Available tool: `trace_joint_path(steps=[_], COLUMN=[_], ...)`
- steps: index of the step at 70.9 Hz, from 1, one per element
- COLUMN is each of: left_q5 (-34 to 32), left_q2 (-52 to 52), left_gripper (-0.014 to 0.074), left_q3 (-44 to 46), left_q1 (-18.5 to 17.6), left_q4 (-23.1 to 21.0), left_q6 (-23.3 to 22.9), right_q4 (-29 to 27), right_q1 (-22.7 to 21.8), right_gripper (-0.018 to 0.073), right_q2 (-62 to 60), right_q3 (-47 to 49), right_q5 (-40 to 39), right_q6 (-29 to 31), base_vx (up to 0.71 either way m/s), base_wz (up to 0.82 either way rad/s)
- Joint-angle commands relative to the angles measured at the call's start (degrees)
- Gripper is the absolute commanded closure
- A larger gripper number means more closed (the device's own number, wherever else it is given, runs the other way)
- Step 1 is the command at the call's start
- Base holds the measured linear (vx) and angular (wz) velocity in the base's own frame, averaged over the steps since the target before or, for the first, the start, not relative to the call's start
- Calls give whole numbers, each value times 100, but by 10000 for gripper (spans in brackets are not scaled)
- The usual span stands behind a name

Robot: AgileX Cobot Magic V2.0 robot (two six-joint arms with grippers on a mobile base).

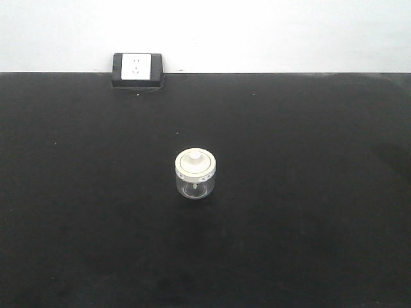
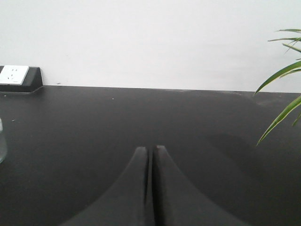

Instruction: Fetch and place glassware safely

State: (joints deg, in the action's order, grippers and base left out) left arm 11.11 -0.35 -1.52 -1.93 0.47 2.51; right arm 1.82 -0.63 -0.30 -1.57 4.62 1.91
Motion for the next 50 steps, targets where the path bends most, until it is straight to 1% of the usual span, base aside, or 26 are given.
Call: trace_joint_path(steps=[1, 50], left_q5=[-443, -443], left_q2=[-102, -102], left_gripper=[603, 603], left_q3=[-173, -173], left_q1=[-7, -7], left_q4=[-47, -47], left_q6=[-57, -57], right_q4=[16, 16], right_q1=[-22, -28], right_gripper=[560, 560], right_q2=[-91, -97], right_q3=[-112, -112], right_q5=[-268, -284], right_q6=[61, 56], base_vx=[0, 0], base_wz=[0, 0])
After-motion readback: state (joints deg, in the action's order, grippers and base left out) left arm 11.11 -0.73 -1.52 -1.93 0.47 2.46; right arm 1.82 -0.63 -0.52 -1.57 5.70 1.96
